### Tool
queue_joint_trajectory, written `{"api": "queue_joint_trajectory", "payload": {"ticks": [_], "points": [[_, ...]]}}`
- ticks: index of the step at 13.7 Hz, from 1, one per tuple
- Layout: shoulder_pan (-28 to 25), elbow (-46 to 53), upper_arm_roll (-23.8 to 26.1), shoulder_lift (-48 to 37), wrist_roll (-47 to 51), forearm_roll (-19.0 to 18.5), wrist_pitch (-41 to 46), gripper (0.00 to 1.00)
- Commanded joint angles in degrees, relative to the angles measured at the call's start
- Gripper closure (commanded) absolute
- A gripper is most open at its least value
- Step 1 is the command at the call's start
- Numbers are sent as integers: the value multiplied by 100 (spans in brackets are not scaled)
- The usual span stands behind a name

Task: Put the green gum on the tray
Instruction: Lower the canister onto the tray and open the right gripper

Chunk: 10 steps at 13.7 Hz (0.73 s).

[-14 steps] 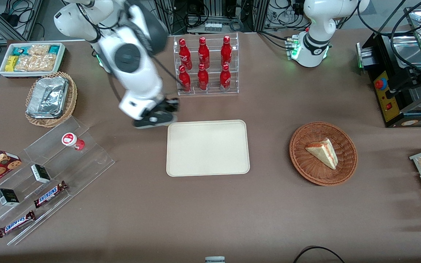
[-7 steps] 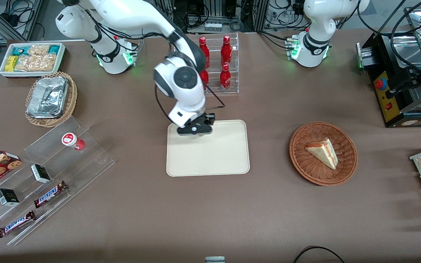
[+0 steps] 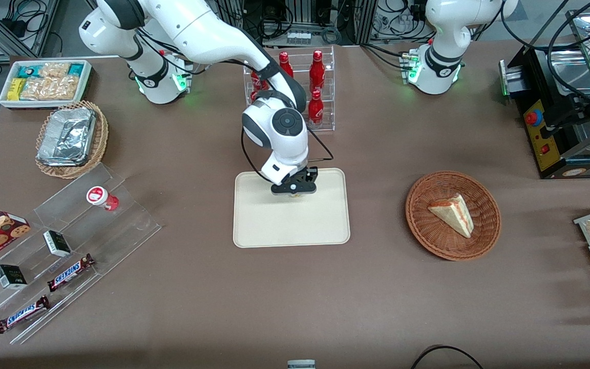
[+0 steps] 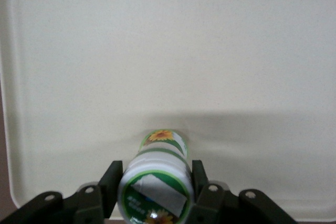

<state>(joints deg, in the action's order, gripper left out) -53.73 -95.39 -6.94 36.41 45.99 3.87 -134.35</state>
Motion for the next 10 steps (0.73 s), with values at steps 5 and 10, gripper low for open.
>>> {"api": "queue_joint_trajectory", "payload": {"ticks": [5,10], "points": [[38,178,-70,270,42,61,-145,0],[248,74,-79,-159,-54,96,48,0]]}}
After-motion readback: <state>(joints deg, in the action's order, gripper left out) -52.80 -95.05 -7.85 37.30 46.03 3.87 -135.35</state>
